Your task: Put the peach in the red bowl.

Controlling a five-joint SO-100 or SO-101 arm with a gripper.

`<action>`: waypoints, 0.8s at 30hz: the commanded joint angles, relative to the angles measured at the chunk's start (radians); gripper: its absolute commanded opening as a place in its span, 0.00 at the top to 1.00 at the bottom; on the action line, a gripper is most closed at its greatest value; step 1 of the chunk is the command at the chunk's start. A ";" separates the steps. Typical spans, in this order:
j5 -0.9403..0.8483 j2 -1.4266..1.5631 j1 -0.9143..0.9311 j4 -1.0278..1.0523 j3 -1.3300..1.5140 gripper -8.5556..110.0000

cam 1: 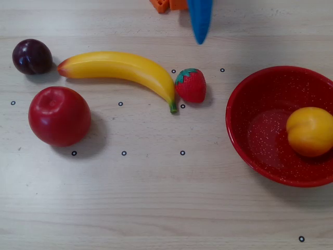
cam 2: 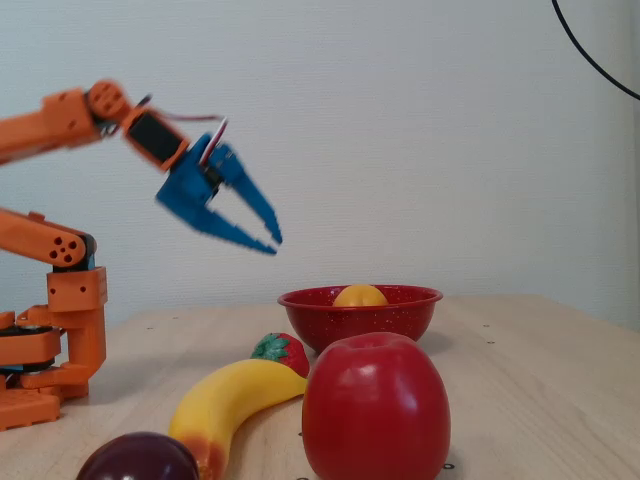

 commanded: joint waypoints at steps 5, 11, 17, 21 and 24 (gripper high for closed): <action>-0.028 0.307 -0.114 -0.167 0.299 0.93; -0.092 0.379 -0.129 -0.305 0.495 0.93; -0.114 0.385 -0.127 -0.466 0.646 0.93; -0.163 0.407 -0.106 -0.374 0.646 0.93; -0.195 0.448 -0.110 -0.288 0.646 0.93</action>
